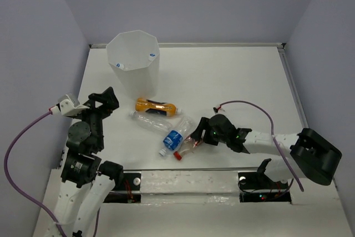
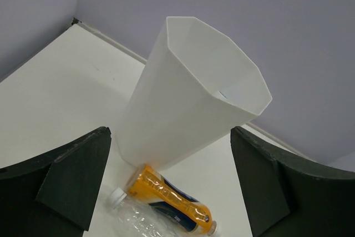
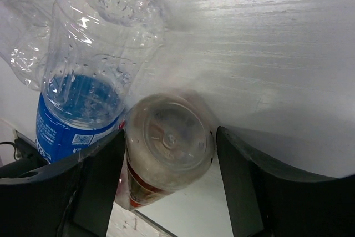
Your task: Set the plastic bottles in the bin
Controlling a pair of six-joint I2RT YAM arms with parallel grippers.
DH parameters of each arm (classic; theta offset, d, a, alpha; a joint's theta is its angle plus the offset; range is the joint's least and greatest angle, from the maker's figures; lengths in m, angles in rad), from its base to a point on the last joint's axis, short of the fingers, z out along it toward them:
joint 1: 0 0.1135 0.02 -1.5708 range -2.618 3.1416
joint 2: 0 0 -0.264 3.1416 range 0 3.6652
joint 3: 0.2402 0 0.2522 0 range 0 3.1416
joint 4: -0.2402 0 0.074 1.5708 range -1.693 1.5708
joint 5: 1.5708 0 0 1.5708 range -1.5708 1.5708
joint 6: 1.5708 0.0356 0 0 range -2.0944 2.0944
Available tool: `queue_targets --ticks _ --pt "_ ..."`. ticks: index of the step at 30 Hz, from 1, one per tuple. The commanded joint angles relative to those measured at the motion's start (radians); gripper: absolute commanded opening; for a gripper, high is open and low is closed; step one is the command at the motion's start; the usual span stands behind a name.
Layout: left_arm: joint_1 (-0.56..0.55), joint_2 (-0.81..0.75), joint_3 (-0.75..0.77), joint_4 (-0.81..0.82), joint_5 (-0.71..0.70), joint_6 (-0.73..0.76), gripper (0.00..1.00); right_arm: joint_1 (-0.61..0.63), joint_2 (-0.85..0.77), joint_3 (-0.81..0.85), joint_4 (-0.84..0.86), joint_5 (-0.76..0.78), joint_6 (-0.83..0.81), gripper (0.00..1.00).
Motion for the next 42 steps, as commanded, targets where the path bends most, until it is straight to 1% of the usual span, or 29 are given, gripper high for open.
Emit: queue_targets --ticks 1,4,5,7,9,12,13,15,16,17,18,19,22,23,24,26,27,28,30,31,33,34,35,36,37,39,40,41,42 --pt "0.005 0.015 -0.005 0.055 0.008 0.016 0.99 0.01 0.027 -0.023 0.078 0.02 0.023 0.7" --pt "0.007 0.015 -0.005 0.054 0.008 0.016 0.99 0.01 0.021 -0.031 0.081 0.032 0.023 0.66" --pt "0.007 0.017 -0.006 0.054 0.01 0.016 0.99 0.01 0.003 -0.034 0.079 0.04 0.018 0.58" --pt "0.005 0.019 -0.006 0.055 0.013 0.016 0.99 0.01 -0.023 -0.043 0.06 0.046 0.017 0.47" --pt "0.005 0.019 -0.005 0.054 0.015 0.016 0.99 0.01 -0.072 -0.042 0.024 0.063 0.011 0.45" --pt "0.007 0.015 -0.005 0.054 0.018 0.016 0.99 0.01 -0.137 -0.011 -0.11 0.106 -0.019 0.45" --pt "0.007 0.014 -0.005 0.054 0.018 0.018 0.99 0.01 -0.192 0.018 -0.216 0.119 -0.047 0.44" --pt "0.005 0.011 -0.003 0.055 0.019 0.018 0.99 0.01 -0.25 0.059 -0.304 0.167 -0.098 0.44" --pt "0.005 0.009 -0.003 0.054 0.019 0.018 0.99 0.01 -0.28 0.088 -0.392 0.182 -0.129 0.44" --pt "0.005 0.008 -0.003 0.055 0.021 0.018 0.99 0.01 -0.33 0.122 -0.43 0.196 -0.208 0.44" --pt "0.005 0.006 -0.003 0.055 0.021 0.018 0.99 0.01 -0.35 0.197 -0.46 0.201 -0.257 0.44" --pt "0.005 0.005 -0.003 0.054 0.024 0.016 0.99 0.01 -0.378 0.237 -0.502 0.198 -0.341 0.44" --pt "0.005 -0.001 -0.001 0.055 0.028 0.016 0.99 0.01 -0.378 0.409 -0.51 0.153 -0.483 0.44" --pt "0.005 -0.003 -0.003 0.057 0.03 0.016 0.99 0.01 -0.351 0.452 -0.496 0.144 -0.511 0.44" --pt "0.005 -0.004 -0.001 0.058 0.033 0.016 0.99 0.01 -0.331 0.525 -0.432 0.13 -0.547 0.44" --pt "0.005 -0.014 -0.001 0.058 0.031 0.018 0.99 0.01 -0.279 0.605 -0.36 0.13 -0.642 0.44" --pt "0.005 -0.018 -0.003 0.057 0.03 0.016 0.99 0.01 -0.218 0.651 -0.323 0.124 -0.676 0.44" --pt "0.005 -0.021 -0.003 0.057 0.027 0.018 0.99 0.01 -0.185 0.694 -0.228 0.1 -0.709 0.44" --pt "0.004 -0.032 -0.005 0.052 0.027 0.018 0.99 0.01 -0.125 0.815 -0.133 0.092 -0.813 0.44" --pt "0.004 -0.04 -0.006 0.051 0.027 0.018 0.99 0.01 -0.055 0.91 -0.052 0.09 -0.886 0.44" --pt "-0.004 -0.049 -0.006 0.049 0.027 0.018 0.99 0.01 0.03 1.025 -0.014 0.086 -0.943 0.44" --pt "-0.007 -0.054 -0.006 0.049 0.025 0.019 0.99 0.01 0.118 1.085 0.004 0.071 -0.969 0.44" --pt "-0.008 -0.06 -0.006 0.049 0.025 0.019 0.99 0.01 0.163 1.143 0.019 0.058 -1.037 0.44" --pt "-0.013 -0.063 -0.005 0.049 0.022 0.021 0.99 0.01 0.209 1.238 0.054 0.066 -1.06 0.44" --pt "-0.016 -0.067 -0.005 0.049 0.021 0.019 0.99 0.01 0.302 1.288 0.067 0.077 -1.113 0.44" --pt "-0.022 -0.072 -0.006 0.049 0.019 0.021 0.99 0.01 0.401 1.38 0.099 0.109 -1.175 0.44" --pt "-0.03 -0.072 -0.006 0.049 0.018 0.022 0.99 0.01 0.498 1.461 0.139 0.164 -1.233 0.44" --pt "-0.034 -0.072 -0.006 0.049 0.018 0.022 0.99 0.01 0.499 1.501 0.156 0.193 -1.261 0.44" --pt "-0.038 -0.07 -0.005 0.048 0.018 0.022 0.99 0.01 0.595 1.589 0.164 0.236 -1.281 0.44"
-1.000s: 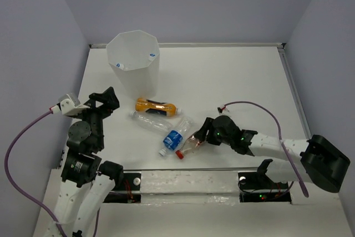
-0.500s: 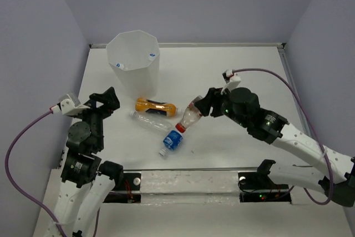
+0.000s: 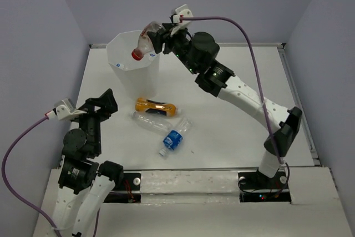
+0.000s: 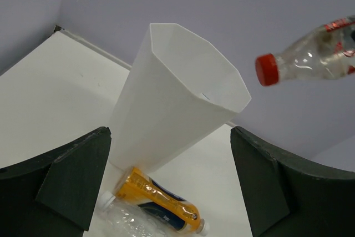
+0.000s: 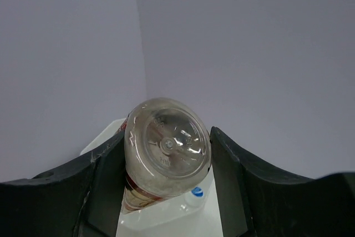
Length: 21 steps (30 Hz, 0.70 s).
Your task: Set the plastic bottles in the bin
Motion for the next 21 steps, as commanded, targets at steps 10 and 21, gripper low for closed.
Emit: queue_targets --ticks 10,21 --pt "-0.024 -0.012 -0.006 0.044 -0.019 0.023 0.99 0.008 0.46 0.572 0.015 0.11 -0.217 1.0" --pt "-0.024 -0.015 -0.005 0.046 -0.013 0.025 0.99 0.008 -0.248 -0.614 0.029 0.238 0.405 0.96"
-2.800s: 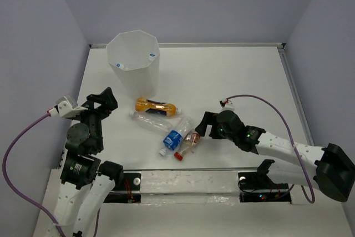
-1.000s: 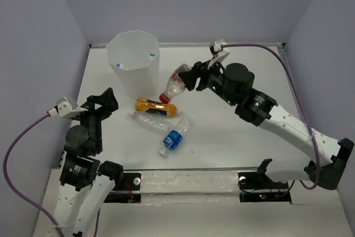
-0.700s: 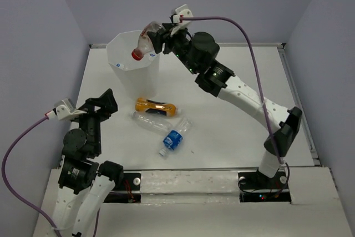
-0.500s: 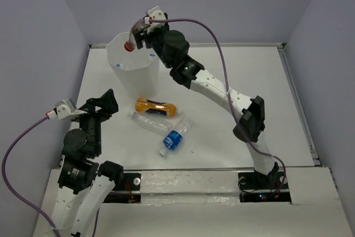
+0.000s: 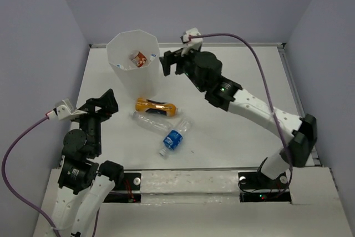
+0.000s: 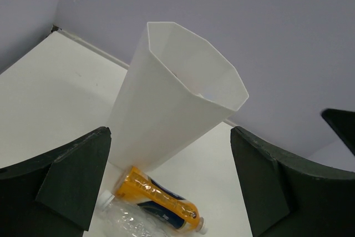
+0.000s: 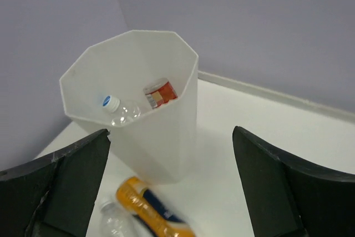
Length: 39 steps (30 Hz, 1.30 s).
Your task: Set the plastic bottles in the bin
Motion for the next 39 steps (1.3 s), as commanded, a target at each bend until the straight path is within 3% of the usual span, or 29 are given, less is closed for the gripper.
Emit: queue_targets --ticks 1,5,14,34,39 --pt "-0.004 -0.011 -0.005 0.046 -0.008 0.019 0.99 0.004 -0.222 -0.428 0.056 0.122 0.386 0.96" --pt "-0.003 0.011 -0.005 0.051 0.001 0.021 0.99 0.004 -0.338 -0.7 0.045 0.109 0.697 0.96" --pt "0.017 0.035 -0.006 0.054 0.012 0.016 0.99 0.004 -0.271 -0.855 0.042 0.017 0.899 1.0" --pt "0.02 0.032 -0.008 0.055 0.02 0.018 0.99 0.004 -0.052 -0.869 0.083 -0.118 1.028 0.98" --pt "0.02 0.032 -0.008 0.054 0.02 0.018 0.99 0.004 -0.09 -0.906 0.08 -0.068 1.034 0.83"
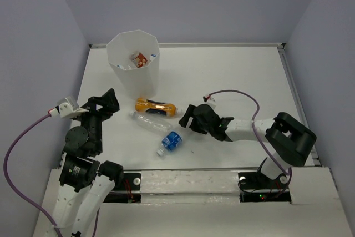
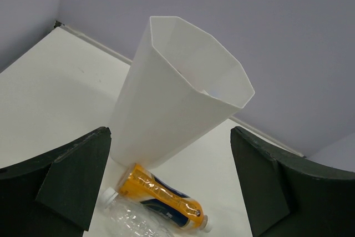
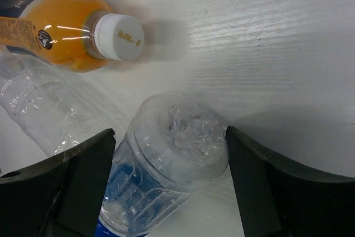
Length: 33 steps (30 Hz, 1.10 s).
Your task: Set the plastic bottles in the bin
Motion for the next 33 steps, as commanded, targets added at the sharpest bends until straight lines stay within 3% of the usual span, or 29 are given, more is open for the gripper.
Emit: queue_targets --ticks 1,4,5,11,24,30,33 --pt "0.008 0.008 -0.005 0.053 0.007 0.016 0.99 0.004 -0.045 -0.038 0.033 0.057 0.025 0.8" --pt "0.006 0.008 -0.004 0.053 0.009 0.016 0.99 0.004 -0.117 -0.073 -0.005 0.126 0.005 0.72" --pt "0.006 0.008 -0.004 0.053 0.009 0.016 0.99 0.004 -0.135 -0.078 -0.018 0.138 -0.01 0.64" --pt "0.008 0.004 -0.004 0.055 0.007 0.016 0.99 0.004 -0.247 -0.087 -0.093 0.166 -0.114 0.49" --pt "0.009 0.0 -0.004 0.055 0.006 0.015 0.99 0.004 -0.517 0.153 -0.366 0.146 -0.472 0.43" --pt "0.009 -0.002 -0.004 0.055 0.009 0.013 0.99 0.004 -0.522 0.317 -0.366 0.098 -0.556 0.41" --pt "0.012 -0.009 -0.002 0.055 0.007 0.012 0.99 0.004 -0.47 0.448 -0.286 0.094 -0.645 0.41"
